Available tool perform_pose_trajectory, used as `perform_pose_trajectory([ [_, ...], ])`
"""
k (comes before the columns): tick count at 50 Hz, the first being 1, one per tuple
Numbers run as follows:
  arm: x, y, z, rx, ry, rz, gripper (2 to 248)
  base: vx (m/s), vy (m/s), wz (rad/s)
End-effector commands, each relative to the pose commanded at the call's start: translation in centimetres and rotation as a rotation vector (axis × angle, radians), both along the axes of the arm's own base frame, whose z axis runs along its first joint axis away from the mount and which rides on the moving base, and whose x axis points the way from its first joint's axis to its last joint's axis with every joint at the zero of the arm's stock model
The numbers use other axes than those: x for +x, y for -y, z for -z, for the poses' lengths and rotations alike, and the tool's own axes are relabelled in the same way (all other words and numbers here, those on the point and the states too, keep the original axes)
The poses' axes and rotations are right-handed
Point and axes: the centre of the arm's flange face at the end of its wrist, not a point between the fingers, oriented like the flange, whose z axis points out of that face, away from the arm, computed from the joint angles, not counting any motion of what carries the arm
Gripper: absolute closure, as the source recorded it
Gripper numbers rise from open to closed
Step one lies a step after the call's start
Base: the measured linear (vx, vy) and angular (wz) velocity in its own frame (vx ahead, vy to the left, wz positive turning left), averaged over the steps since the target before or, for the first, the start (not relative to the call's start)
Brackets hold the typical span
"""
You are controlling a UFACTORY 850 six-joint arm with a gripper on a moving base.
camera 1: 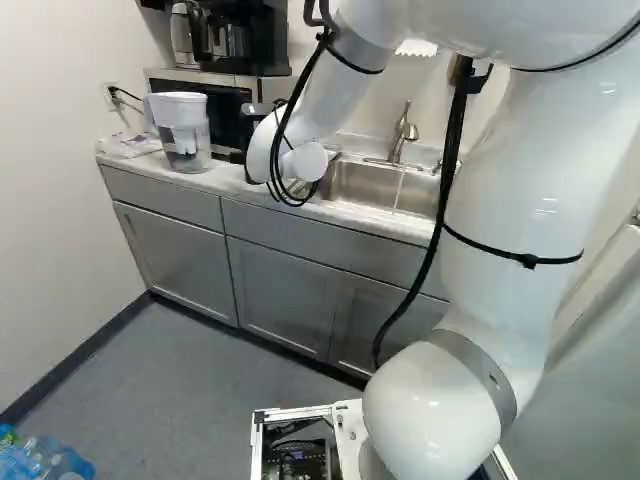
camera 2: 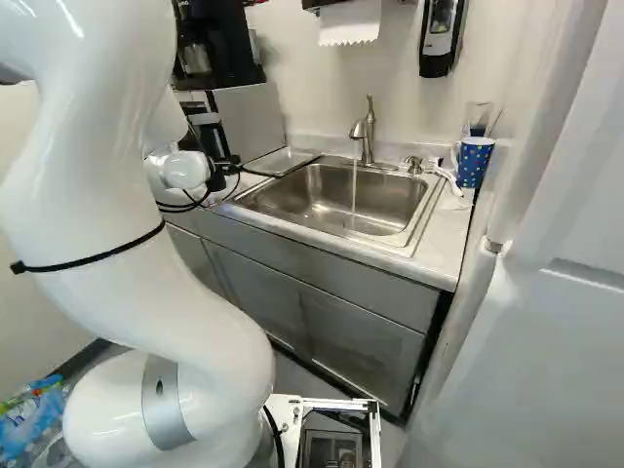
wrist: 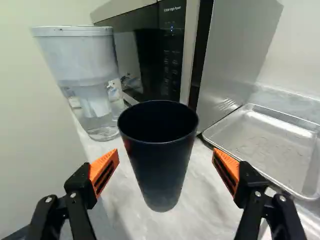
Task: Rinse the cup and place it in the tray
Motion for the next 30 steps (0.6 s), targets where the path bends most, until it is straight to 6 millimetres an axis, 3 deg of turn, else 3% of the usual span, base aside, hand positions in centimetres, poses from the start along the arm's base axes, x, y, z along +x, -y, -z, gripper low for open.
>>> perform_pose_trajectory([
  [15,0.0,0.0,0.0,0.0,0.0,0.0,3,0.0,0.0,0.0],
  [16,0.0,0.0,0.0,0.0,0.0,0.0,28,0.0,0.0,0.0],
  [20,0.0,0.0,0.0,0.0,0.0,0.0,28,0.0,0.0,0.0],
  [21,0.0,0.0,0.0,0.0,0.0,0.0,66,0.0,0.0,0.0],
  [25,0.0,0.0,0.0,0.0,0.0,0.0,66,0.0,0.0,0.0],
  [26,0.0,0.0,0.0,0.0,0.0,0.0,103,0.0,0.0,0.0],
  [30,0.0,0.0,0.0,0.0,0.0,0.0,103,0.0,0.0,0.0],
])
